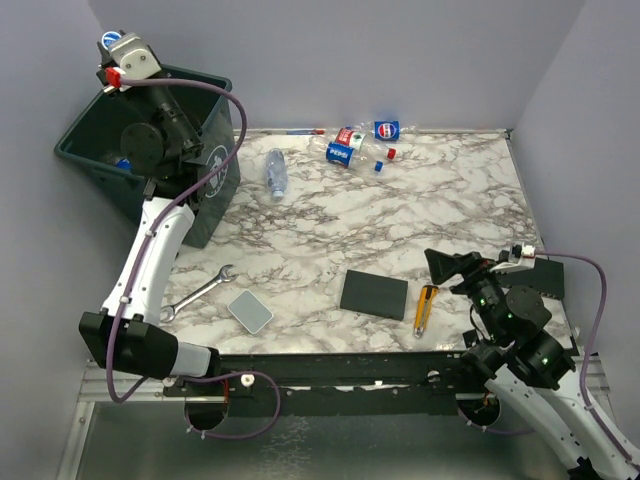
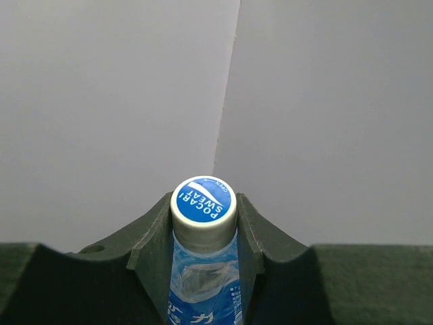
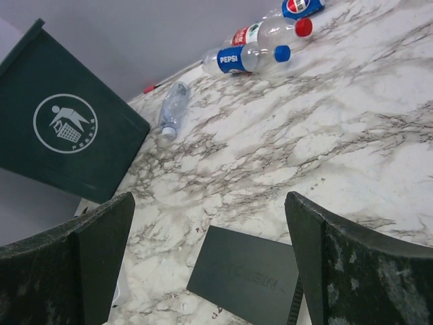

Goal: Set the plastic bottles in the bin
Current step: Place the plastic bottle in the trash bin.

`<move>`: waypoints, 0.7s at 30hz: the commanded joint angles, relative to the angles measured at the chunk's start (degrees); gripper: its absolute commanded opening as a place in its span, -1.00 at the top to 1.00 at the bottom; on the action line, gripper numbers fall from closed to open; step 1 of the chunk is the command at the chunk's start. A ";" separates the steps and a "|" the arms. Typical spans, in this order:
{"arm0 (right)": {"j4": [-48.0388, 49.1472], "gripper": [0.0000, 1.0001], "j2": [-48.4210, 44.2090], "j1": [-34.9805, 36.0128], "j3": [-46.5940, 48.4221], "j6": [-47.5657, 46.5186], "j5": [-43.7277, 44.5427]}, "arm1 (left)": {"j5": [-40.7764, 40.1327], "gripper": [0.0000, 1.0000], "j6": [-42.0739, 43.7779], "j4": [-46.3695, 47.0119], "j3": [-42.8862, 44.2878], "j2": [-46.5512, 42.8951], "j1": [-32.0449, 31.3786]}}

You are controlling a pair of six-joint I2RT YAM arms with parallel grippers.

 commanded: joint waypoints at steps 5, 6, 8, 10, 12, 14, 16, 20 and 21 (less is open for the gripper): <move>-1.81 -0.91 0.51 0.07 -0.20 2.88 0.26 | 7.79 1.00 -24.32 -5.19 0.74 5.63 7.44; -1.36 -0.91 0.50 0.10 -0.85 3.75 -0.57 | 8.57 1.00 -25.36 -5.54 0.21 6.21 7.85; -0.67 -0.90 0.49 0.11 -2.29 5.24 -2.10 | 9.51 1.00 -27.30 -5.68 -0.53 7.27 8.61; -0.47 -0.90 0.42 0.11 -3.07 5.91 -3.05 | 11.47 1.00 -29.03 -5.98 -1.63 8.26 9.43; -0.59 -0.90 0.41 0.07 -3.40 5.86 -3.40 | 12.18 1.00 -30.99 -7.53 -2.20 9.48 10.01; -0.76 -0.90 0.41 0.10 -3.58 5.31 -3.39 | 11.97 1.00 -32.86 -9.40 -3.18 10.55 10.32; -1.01 -0.90 0.50 0.04 -3.61 4.86 -3.07 | 10.89 0.97 -34.89 -9.66 -5.33 11.04 10.43; -1.21 -0.90 0.74 0.10 -3.59 4.56 -3.18 | 10.35 0.75 -36.43 -9.21 -6.82 12.02 10.83; -1.14 -0.90 0.85 0.10 -3.68 4.55 -3.27 | 10.49 0.74 -36.47 -9.37 -6.62 12.43 10.93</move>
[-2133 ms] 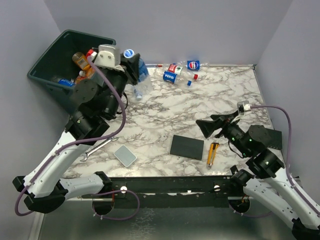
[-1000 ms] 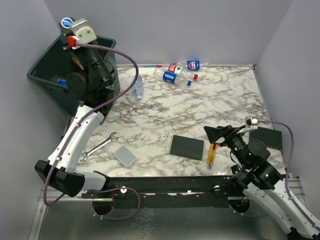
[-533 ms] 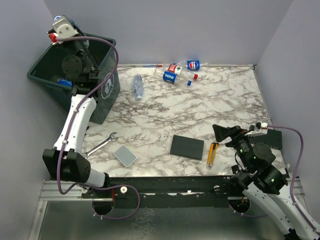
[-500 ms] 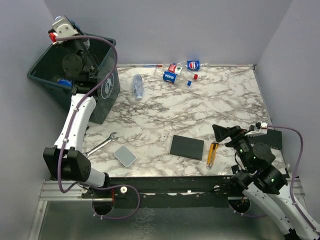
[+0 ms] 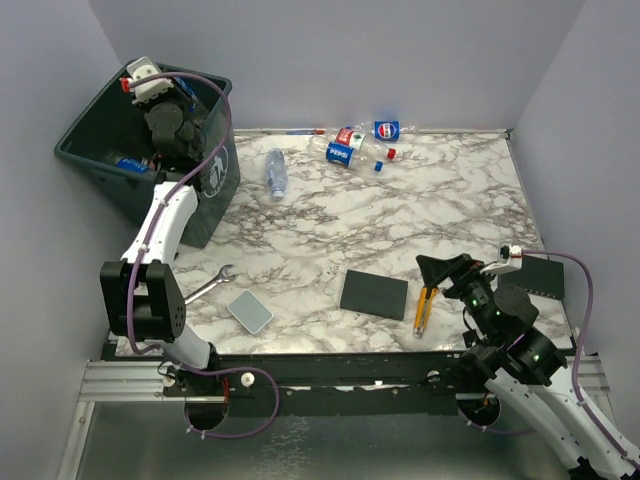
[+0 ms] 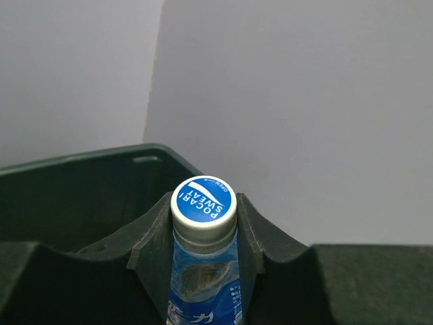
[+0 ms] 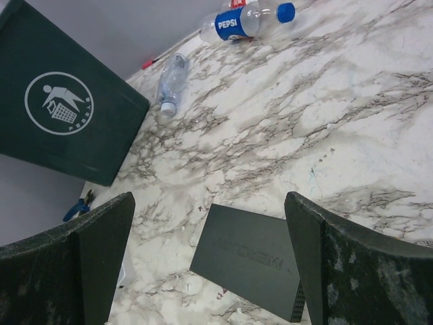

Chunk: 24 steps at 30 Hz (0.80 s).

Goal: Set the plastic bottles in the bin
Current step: Place the plastic bottle in the trash bin.

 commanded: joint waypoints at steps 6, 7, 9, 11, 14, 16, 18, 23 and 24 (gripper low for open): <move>0.89 -0.91 1.92 0.10 -1.32 0.16 -1.63 | 0.73 0.88 -6.94 -4.66 1.41 3.30 4.14; 1.14 -0.91 2.14 0.08 -1.34 0.26 -2.04 | 0.31 0.77 -8.19 -5.97 1.53 3.45 4.86; 1.58 -0.91 2.70 0.09 -1.34 0.30 -2.71 | -0.16 0.10 -10.36 -8.17 2.23 3.28 5.60; 1.91 -0.91 3.25 0.10 -1.27 -0.04 -2.96 | 0.20 -0.51 -11.39 -8.87 3.20 2.98 5.78; 2.63 -0.92 4.45 0.05 -0.65 -0.92 -2.89 | 0.16 -0.98 -13.70 -10.94 6.97 2.25 5.78; 3.16 -0.92 5.42 0.03 -0.03 -1.47 -3.00 | 0.06 -0.98 -15.17 -11.79 9.73 1.30 5.58; 3.68 -0.92 6.34 0.10 0.44 -1.84 -2.97 | -0.53 -0.98 -15.93 -11.91 12.13 -0.06 4.72; 5.38 -0.92 8.42 0.07 0.90 -2.33 -2.82 | 0.79 -0.98 -13.00 -12.71 15.47 -4.94 -3.71; 5.82 -0.92 8.99 0.09 1.05 -2.57 -2.85 | 1.46 -0.98 -11.37 -12.87 14.78 -6.39 -6.52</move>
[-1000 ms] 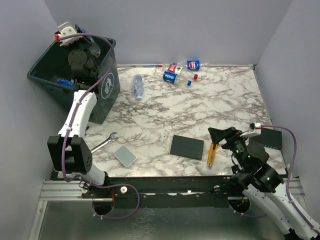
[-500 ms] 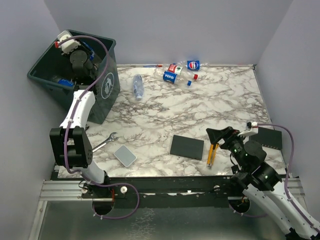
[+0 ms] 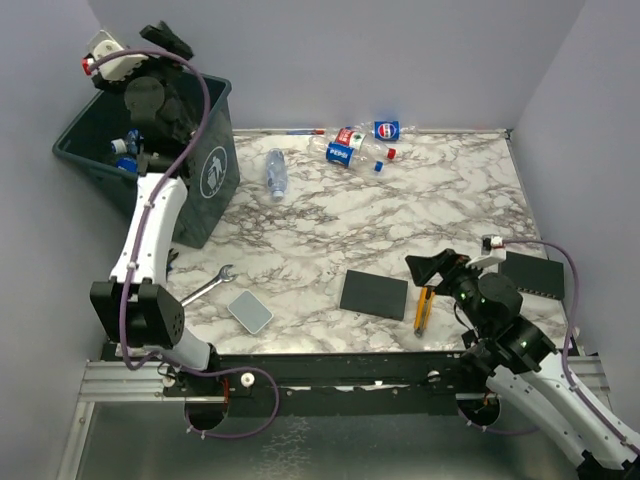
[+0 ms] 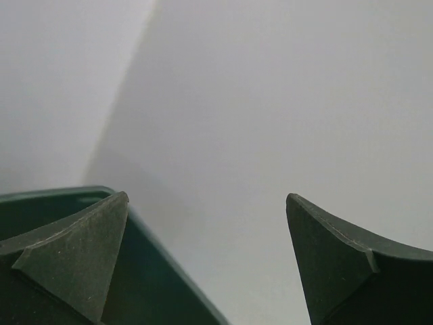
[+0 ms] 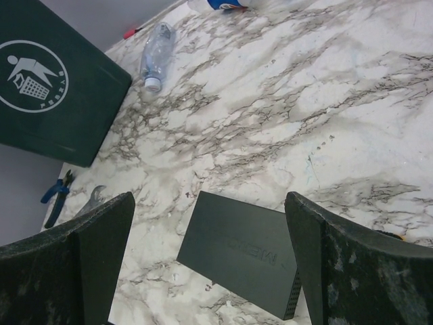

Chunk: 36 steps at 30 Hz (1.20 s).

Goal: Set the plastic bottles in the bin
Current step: Place the plastic bottle in the trash bin, then pick up the plastic bottle at the center of the board.

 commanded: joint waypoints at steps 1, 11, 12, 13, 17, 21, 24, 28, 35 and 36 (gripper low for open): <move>3.24 -0.92 2.04 0.10 1.72 -1.92 -0.68 | 2.35 -0.98 4.18 -1.24 0.75 -8.29 -11.57; 6.56 -0.92 20.67 0.09 9.54 -6.20 -4.83 | 1.60 -0.98 11.52 -16.11 -21.40 -17.99 -34.53; 7.13 -0.92 22.43 0.07 10.00 -5.99 -5.28 | 0.56 -0.98 11.53 -18.19 -22.75 -17.27 -36.10; 7.73 -0.92 23.78 0.09 10.26 -5.73 -5.67 | -0.52 -0.98 10.85 -20.31 -23.70 -16.26 -37.39; 9.90 -0.92 25.91 0.11 9.58 -3.98 -6.53 | -2.37 -0.98 3.81 -26.17 -25.37 -9.99 -38.64; 9.91 -0.91 24.71 0.10 7.34 -2.55 -5.93 | -2.38 -0.98 3.98 -26.30 -24.76 -1.89 -38.26; 8.81 -0.91 22.95 0.03 5.81 -1.56 -5.22 | -2.33 -0.98 1.31 -27.15 -22.57 5.14 -35.62; 7.27 -0.91 20.17 0.06 4.39 -0.96 -4.06 | 3.37 -0.98 -4.76 -27.15 -20.49 13.76 -29.19; 6.09 -0.91 17.59 0.12 3.52 -0.97 -3.01 | 7.09 -0.88 -6.86 -27.60 -14.89 23.93 -23.50; 6.16 -0.91 17.50 0.11 3.47 -0.99 -2.92 | 7.51 -0.84 -7.21 -27.58 -14.25 25.05 -22.92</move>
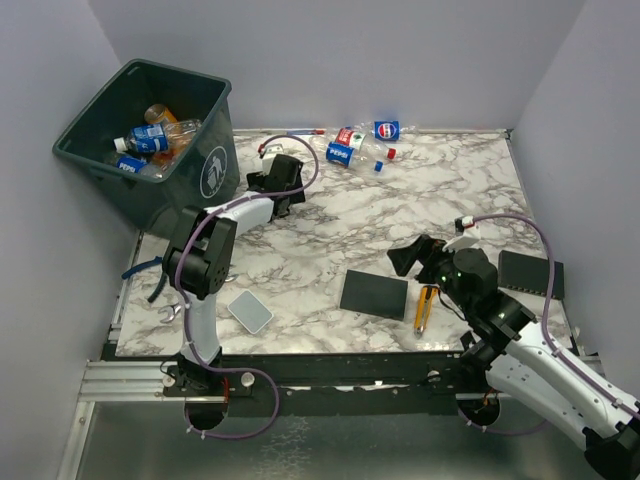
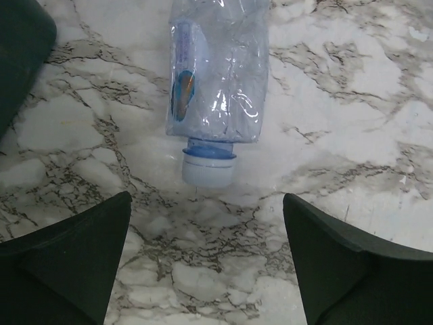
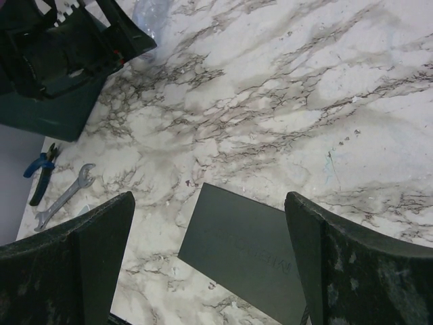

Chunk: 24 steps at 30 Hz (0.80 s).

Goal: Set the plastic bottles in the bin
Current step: Pick up the plastic bottle at the center of the board.

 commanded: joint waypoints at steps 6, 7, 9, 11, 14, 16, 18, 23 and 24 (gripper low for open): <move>-0.48 -0.91 -0.46 0.11 -0.90 0.45 1.88 | 6.20 -0.64 -2.51 -0.84 6.78 7.91 2.20; -0.50 -0.91 -0.46 0.05 -0.90 0.49 1.97 | 6.34 -0.60 -2.27 -0.87 6.94 8.41 2.20; -0.64 -0.91 -0.41 0.11 -0.77 0.39 1.99 | 6.28 -0.48 -1.71 -0.86 7.19 9.29 2.21; -1.11 -0.91 -0.43 0.09 -0.45 0.30 2.14 | 6.06 -0.32 -1.05 -0.80 7.30 9.89 2.19; -2.24 -0.91 -0.74 0.11 0.11 0.30 2.38 | 5.15 -0.10 -0.08 -0.80 7.23 10.24 2.32; -2.80 -0.91 -1.25 0.07 0.31 0.40 2.43 | 4.71 0.01 0.67 -0.71 7.30 10.57 2.36; -3.35 -0.91 -1.82 0.12 0.45 0.66 2.47 | 4.33 0.09 1.15 -0.65 7.34 10.89 2.41; -7.10 -0.91 -3.29 0.11 2.08 1.04 2.75 | 4.25 0.25 2.04 -0.11 6.71 11.09 2.55; -7.88 -0.91 -3.88 0.07 2.25 1.14 3.00 | 4.31 0.30 2.18 0.32 6.36 11.01 2.52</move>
